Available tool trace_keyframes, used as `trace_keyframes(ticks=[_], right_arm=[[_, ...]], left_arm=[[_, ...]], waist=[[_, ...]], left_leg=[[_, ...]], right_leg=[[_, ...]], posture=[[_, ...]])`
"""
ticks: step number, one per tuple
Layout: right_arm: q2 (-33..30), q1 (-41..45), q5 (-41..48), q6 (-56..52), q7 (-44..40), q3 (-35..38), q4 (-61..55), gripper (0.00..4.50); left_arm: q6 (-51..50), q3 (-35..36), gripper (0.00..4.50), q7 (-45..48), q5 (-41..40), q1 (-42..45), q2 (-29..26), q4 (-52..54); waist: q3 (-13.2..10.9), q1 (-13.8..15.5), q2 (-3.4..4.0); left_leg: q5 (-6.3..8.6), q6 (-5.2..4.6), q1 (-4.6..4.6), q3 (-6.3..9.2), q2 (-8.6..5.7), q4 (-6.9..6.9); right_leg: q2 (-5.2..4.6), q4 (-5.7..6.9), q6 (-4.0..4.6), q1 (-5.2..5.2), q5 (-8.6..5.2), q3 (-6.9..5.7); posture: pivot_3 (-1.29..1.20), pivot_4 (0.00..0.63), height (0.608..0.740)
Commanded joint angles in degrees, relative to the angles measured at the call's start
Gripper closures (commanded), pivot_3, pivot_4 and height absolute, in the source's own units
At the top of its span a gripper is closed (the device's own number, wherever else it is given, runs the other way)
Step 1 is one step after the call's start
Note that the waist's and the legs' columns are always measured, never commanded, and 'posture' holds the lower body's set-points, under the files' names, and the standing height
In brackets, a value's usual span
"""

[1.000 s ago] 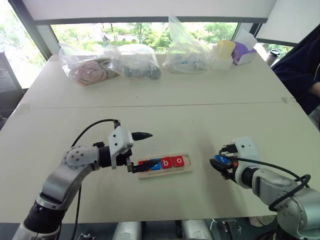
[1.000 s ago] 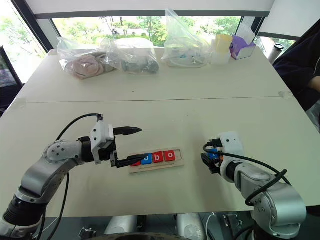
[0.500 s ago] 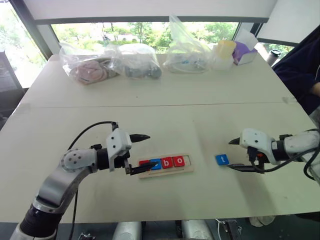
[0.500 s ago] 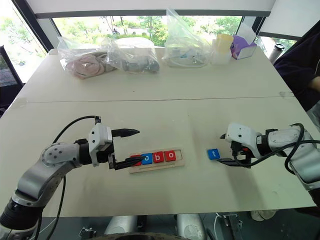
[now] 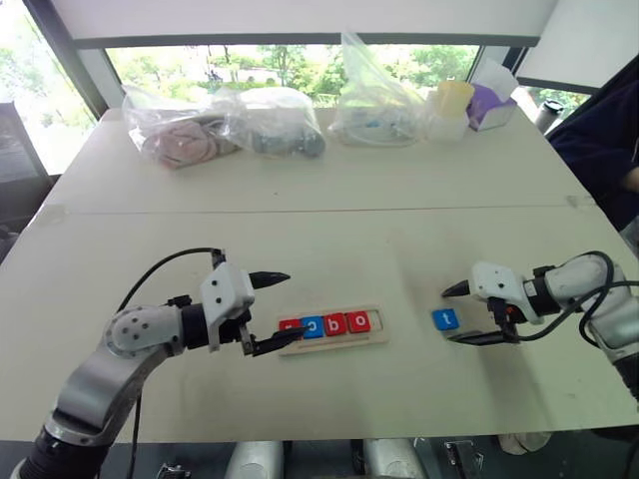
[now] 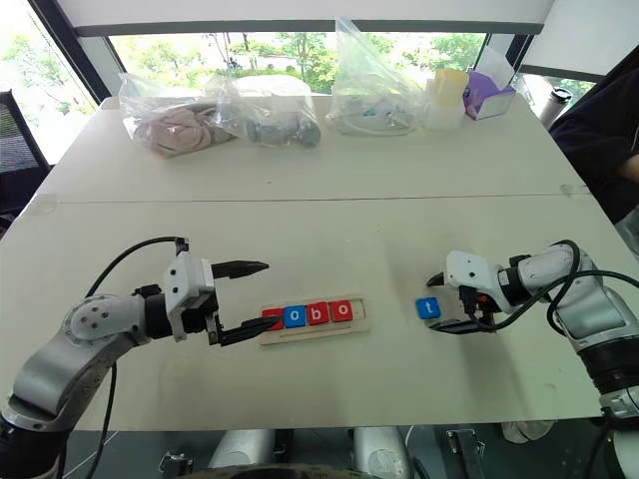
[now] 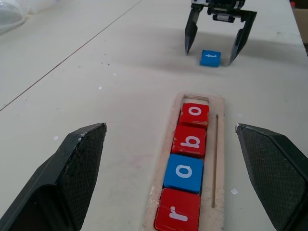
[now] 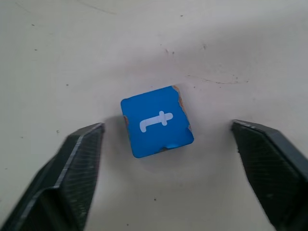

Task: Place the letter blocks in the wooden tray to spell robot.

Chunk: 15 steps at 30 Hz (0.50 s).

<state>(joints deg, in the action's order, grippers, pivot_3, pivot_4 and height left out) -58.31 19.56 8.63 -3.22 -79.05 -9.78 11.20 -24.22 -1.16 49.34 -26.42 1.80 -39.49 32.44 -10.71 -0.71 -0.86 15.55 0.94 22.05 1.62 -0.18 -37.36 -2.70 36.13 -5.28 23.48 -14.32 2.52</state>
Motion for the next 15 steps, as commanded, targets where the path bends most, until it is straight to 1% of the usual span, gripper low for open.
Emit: trace_keyframes(ticks=[1, 3, 4, 7, 9, 12, 15], right_arm=[[0.72, -0.43, -1.35, 2.46, -0.02, 0.14, 1.14, 1.94], [1.12, -0.34, -1.51, 2.94, 0.30, 0.43, 1.26, 2.97], [1.44, -0.23, -1.37, 3.14, 0.70, 0.75, 0.79, 3.39], [2.87, 1.07, -0.34, 1.49, 2.42, 1.76, -2.51, 3.38], [3.88, 2.33, 1.05, -0.44, 2.01, 1.69, -6.21, 3.38], [5.19, 4.00, 2.52, -4.42, 0.52, 0.49, -11.57, 3.38], [6.57, 5.68, 2.27, -6.95, 0.06, -1.28, -13.48, 3.38]], left_arm=[[-0.23, 1.51, 0.00, -0.31, -0.94, -0.37, -0.76, 2.53], [-0.33, 1.60, 0.00, -0.35, -1.07, -0.31, -0.88, 2.53], [-0.42, 1.64, 0.00, -0.34, -1.15, -0.18, -0.95, 2.45], [-0.59, 1.58, 0.00, -0.40, -1.20, -0.02, -1.04, 2.48], [-0.62, 1.38, 0.00, -0.44, -1.21, 0.11, -0.98, 2.43], [-0.72, 1.07, 0.00, -0.53, -1.32, 0.45, -0.80, 2.33], [-0.79, 0.66, 0.00, -0.71, -1.24, 0.79, -0.63, 2.26]], waist=[[0.00, 0.02, -0.01], [0.00, 0.00, -0.01], [0.00, -0.01, -0.01], [0.00, -0.13, -0.02], [-0.02, -0.30, 0.01], [-0.06, -0.27, 0.08], [-0.05, -0.07, 0.07]], left_leg=[[0.00, 0.00, -0.02, 0.01, 0.00, 0.01], [0.00, 0.00, -0.05, 0.01, 0.00, 0.01], [0.00, 0.00, -0.07, 0.00, 0.00, 0.01], [0.00, 0.00, -0.24, -0.01, 0.01, 0.02], [0.00, 0.00, -0.36, -0.06, 0.03, 0.06], [0.00, 0.00, -0.44, -0.10, 0.03, 0.12], [0.00, 0.00, -0.43, -0.09, 0.03, 0.13]], right_leg=[[0.01, 0.00, 0.00, -0.03, 0.00, 0.00], [0.01, 0.00, 0.00, -0.05, 0.00, 0.00], [0.01, 0.00, 0.00, -0.07, 0.00, 0.00], [0.01, 0.00, 0.01, -0.21, 0.00, 0.01], [0.01, 0.01, 0.04, -0.26, 0.01, 0.05], [0.03, 0.07, 0.03, -0.25, 0.01, 0.11], [0.03, 0.06, 0.02, -0.25, 0.02, 0.10]], posture=[[0.00, 0.150, 0.740], [0.00, 0.150, 0.740], [0.00, 0.150, 0.740], [0.00, 0.150, 0.740], [0.00, 0.150, 0.740], [0.00, 0.150, 0.740], [0.00, 0.150, 0.740]])
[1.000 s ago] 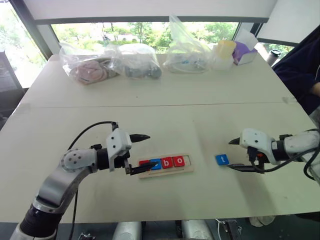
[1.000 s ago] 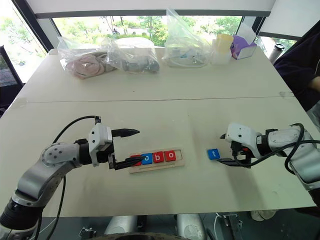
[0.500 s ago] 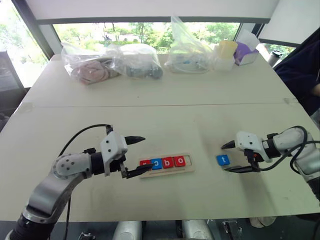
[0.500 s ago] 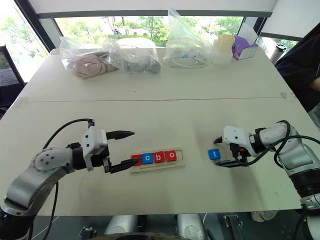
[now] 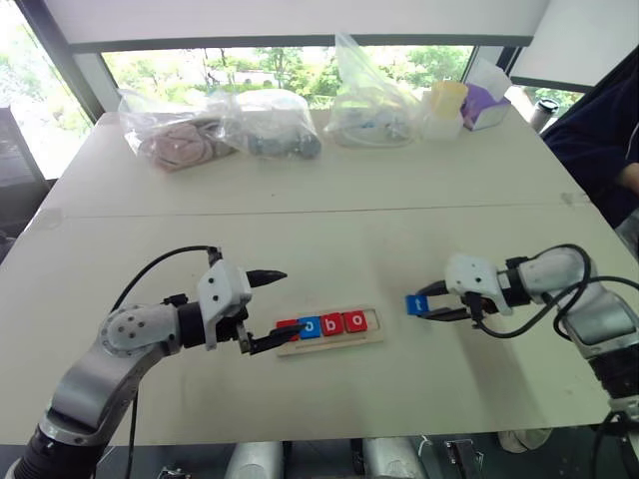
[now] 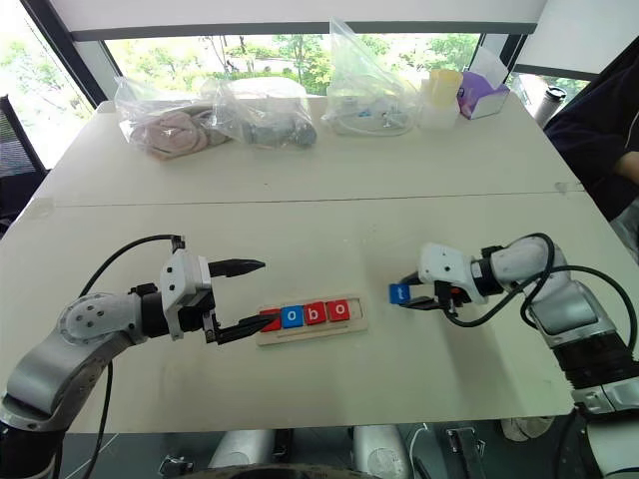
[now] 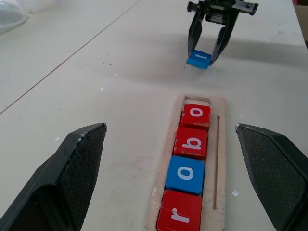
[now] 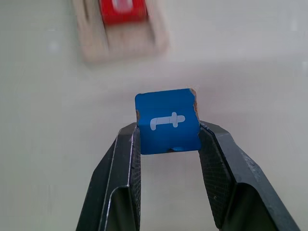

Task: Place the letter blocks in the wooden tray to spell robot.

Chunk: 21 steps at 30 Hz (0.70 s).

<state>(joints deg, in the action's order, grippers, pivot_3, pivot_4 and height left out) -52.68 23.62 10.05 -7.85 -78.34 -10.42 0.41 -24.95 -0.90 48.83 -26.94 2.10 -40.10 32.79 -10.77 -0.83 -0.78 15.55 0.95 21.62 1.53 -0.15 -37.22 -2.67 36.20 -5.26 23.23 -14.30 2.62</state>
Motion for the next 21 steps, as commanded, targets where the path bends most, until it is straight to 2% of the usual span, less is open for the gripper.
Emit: trace_keyframes(ticks=[1, 10, 21], right_arm=[[1.42, 2.22, 0.79, -2.95, -0.85, -1.22, -2.88, 3.38], [4.93, 5.05, -2.49, -3.29, -2.17, -6.85, -2.09, 3.38], [6.86, 4.91, -5.14, -0.31, -1.94, -8.76, -0.26, 3.38]], left_arm=[[-0.10, 0.26, 0.00, -0.28, -0.70, 0.63, 0.06, 1.89], [-0.48, 1.16, 0.00, -1.17, -0.91, -0.81, 0.04, 3.39], [-1.14, 1.62, 0.00, -1.99, -2.20, -1.88, -0.02, 5.32]], waist=[[0.00, 0.18, -0.02], [0.00, 0.09, -0.03], [0.00, 0.13, -0.03]], left_leg=[[0.00, 0.00, 0.00, 0.00, 0.00, 0.00], [0.00, 0.00, 0.01, 0.00, -0.02, 0.00], [0.00, 0.00, 0.02, -0.01, -0.03, -0.01]], right_leg=[[-0.01, -0.01, 0.00, -0.01, 0.00, 0.00], [-0.05, -0.04, 0.01, -0.02, -0.01, -0.01], [-0.07, -0.04, 0.01, -0.02, -0.01, -0.01]], posture=[[0.00, 0.150, 0.740], [0.00, 0.150, 0.740], [0.00, 0.150, 0.740]])
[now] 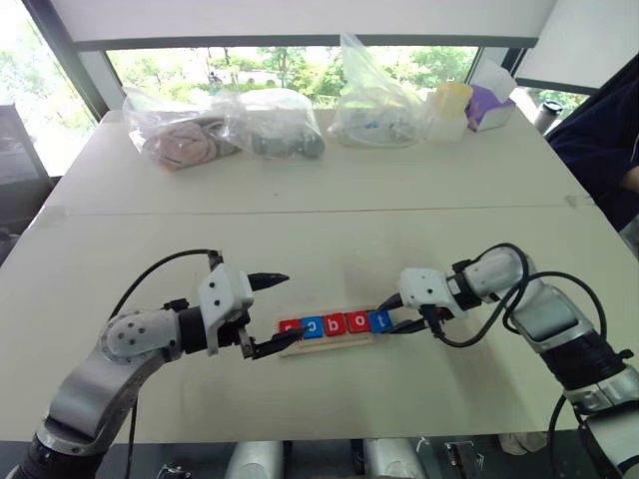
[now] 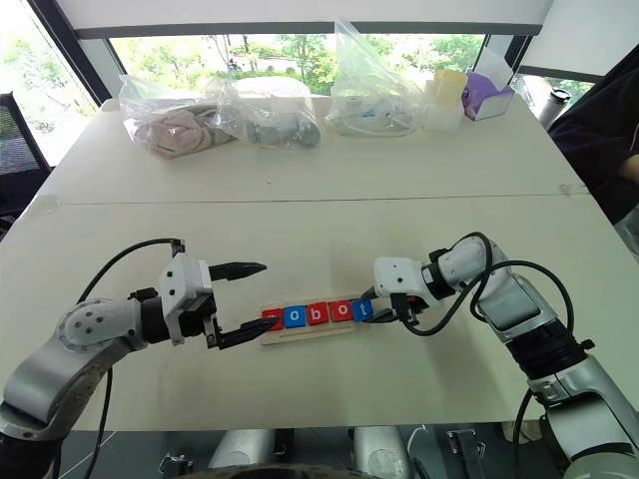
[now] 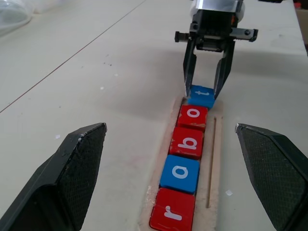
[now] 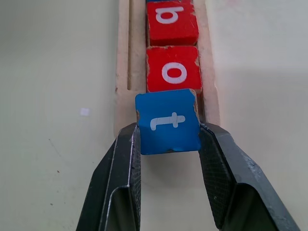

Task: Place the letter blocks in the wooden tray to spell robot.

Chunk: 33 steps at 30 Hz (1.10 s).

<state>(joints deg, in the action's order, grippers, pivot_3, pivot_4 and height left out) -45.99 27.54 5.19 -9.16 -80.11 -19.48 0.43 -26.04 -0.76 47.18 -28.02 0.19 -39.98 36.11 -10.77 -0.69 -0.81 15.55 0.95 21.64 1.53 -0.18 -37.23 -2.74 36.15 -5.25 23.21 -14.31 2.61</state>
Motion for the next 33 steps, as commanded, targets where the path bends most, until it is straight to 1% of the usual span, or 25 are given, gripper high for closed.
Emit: trace_keyframes(ticks=[1, 8, 13, 33], right_arm=[[0.34, 0.95, -0.34, 0.92, -0.12, 0.20, -0.40, 3.38], [1.88, 1.45, -0.09, -0.71, 0.08, -0.07, -1.95, 3.38], [2.57, 1.25, -0.42, -0.77, 0.19, -0.36, -2.36, 3.38], [3.94, 1.11, -1.50, -0.48, 1.34, -1.36, -1.83, 3.38]], left_arm=[[-0.08, 1.48, 0.00, -0.36, -1.29, 0.03, -0.13, 2.10], [0.21, 1.82, 0.00, 0.28, -3.52, 0.12, 0.20, 2.48], [0.37, 2.15, 0.00, 1.59, -4.71, -0.28, -0.99, 2.68], [0.00, 1.24, 0.00, -0.16, -4.21, 1.44, -0.48, 2.67]], waist=[[0.00, -0.04, 0.00], [0.00, -0.10, 0.00], [0.00, -0.09, 0.00], [0.00, -0.15, 0.00]], left_leg=[[0.00, 0.00, -0.01, 0.00, 0.00, 0.00], [0.00, 0.00, -0.02, 0.00, 0.01, 0.01], [0.00, 0.00, -0.02, 0.00, 0.01, 0.01], [0.00, 0.00, -0.04, 0.01, 0.01, 0.02]], right_leg=[[0.00, 0.00, 0.00, 0.00, 0.00, 0.00], [0.03, 0.02, 0.00, 0.00, 0.00, 0.00], [0.03, 0.01, 0.00, 0.00, 0.00, 0.00], [0.04, 0.01, 0.01, -0.01, 0.00, 0.00]], posture=[[0.00, 0.150, 0.740], [0.00, 0.150, 0.740], [0.00, 0.150, 0.740], [0.00, 0.150, 0.740]])
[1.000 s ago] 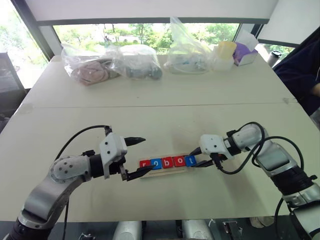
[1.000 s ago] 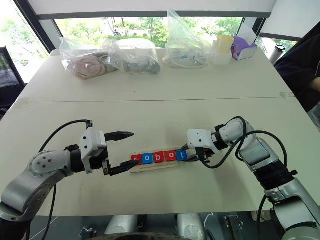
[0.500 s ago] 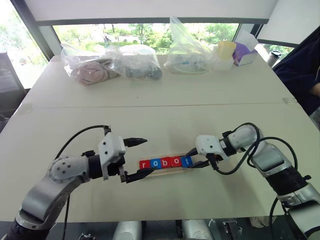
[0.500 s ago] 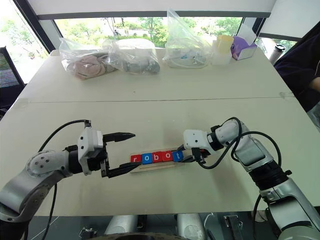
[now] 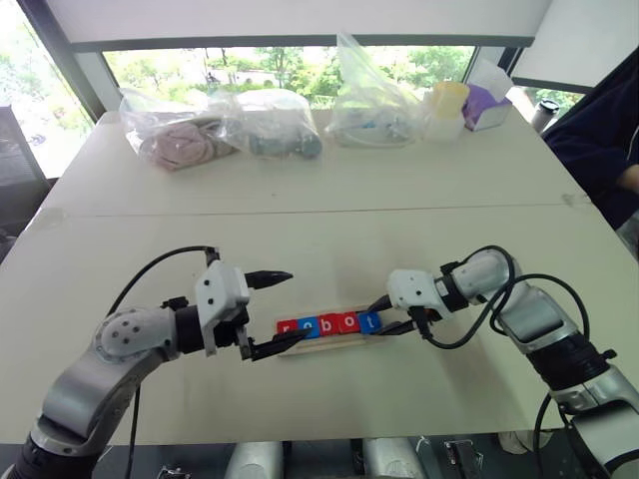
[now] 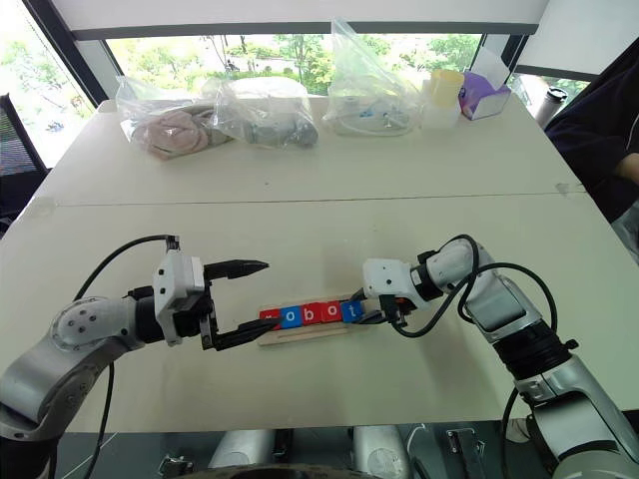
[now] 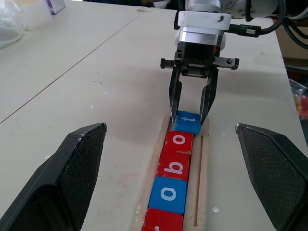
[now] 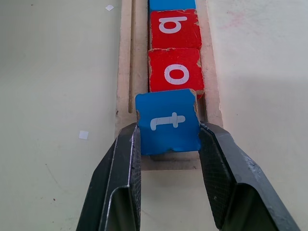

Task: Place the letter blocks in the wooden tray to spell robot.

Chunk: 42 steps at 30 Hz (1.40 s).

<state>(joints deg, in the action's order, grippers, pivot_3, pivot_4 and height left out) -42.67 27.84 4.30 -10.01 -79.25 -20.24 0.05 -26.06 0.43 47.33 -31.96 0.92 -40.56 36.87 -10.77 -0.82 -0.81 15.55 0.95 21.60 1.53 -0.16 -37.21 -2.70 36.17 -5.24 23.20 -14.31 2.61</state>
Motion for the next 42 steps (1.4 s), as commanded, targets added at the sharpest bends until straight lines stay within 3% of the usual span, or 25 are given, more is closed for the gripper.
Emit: trace_keyframes(ticks=[1, 13, 20, 32, 42], right_arm=[[0.68, 0.81, -0.67, 0.34, 0.50, -0.59, -1.45, 3.38], [1.29, 0.91, -1.63, 0.61, 1.07, -0.47, -1.11, 3.38], [1.13, 1.23, -1.12, -0.94, 1.34, 0.09, -1.90, 0.05], [0.70, 3.86, 3.30, -8.57, 2.81, 4.73, -3.24, 0.05], [-12.12, -2.95, 16.02, -23.75, -1.22, 16.34, -16.45, 0.05]], left_arm=[[0.03, 0.03, 0.00, -0.39, -0.31, 0.73, 0.12, 1.91], [-0.20, -0.36, 0.00, -1.12, -0.40, 0.98, 0.35, 2.11], [-0.05, -0.78, 0.00, -1.47, -0.35, 1.08, 0.35, 2.03], [0.23, -0.94, 0.00, -1.62, -0.16, 1.09, 0.49, 1.82], [-4.90, 9.69, 0.00, 0.48, -4.66, -7.01, -7.04, 5.20]], waist=[[0.00, -0.04, 0.00], [0.00, -0.15, 0.00], [0.00, 0.00, 0.00], [0.00, 0.04, 0.00], [-0.02, 0.13, 0.01]], left_leg=[[0.00, 0.00, 0.00, 0.00, 0.00, 0.00], [0.00, 0.00, -0.03, 0.00, 0.01, 0.01], [0.00, 0.00, -0.03, 0.00, 0.01, 0.01], [0.00, 0.00, -0.01, 0.00, 0.00, 0.01], [0.01, 0.00, 0.12, 0.03, 0.00, 0.05]], right_leg=[[0.00, 0.00, 0.00, 0.00, 0.00, 0.00], [0.02, 0.01, 0.00, -0.01, 0.00, 0.00], [0.01, 0.00, 0.00, -0.02, 0.00, 0.00], [-0.01, 0.00, 0.01, -0.01, 0.00, 0.00], [-0.06, -0.06, 0.02, 0.10, -0.01, -0.03]], posture=[[0.00, 0.150, 0.740], [0.00, 0.150, 0.740], [0.00, 0.150, 0.740], [0.00, 0.150, 0.740], [0.00, 0.150, 0.740]])
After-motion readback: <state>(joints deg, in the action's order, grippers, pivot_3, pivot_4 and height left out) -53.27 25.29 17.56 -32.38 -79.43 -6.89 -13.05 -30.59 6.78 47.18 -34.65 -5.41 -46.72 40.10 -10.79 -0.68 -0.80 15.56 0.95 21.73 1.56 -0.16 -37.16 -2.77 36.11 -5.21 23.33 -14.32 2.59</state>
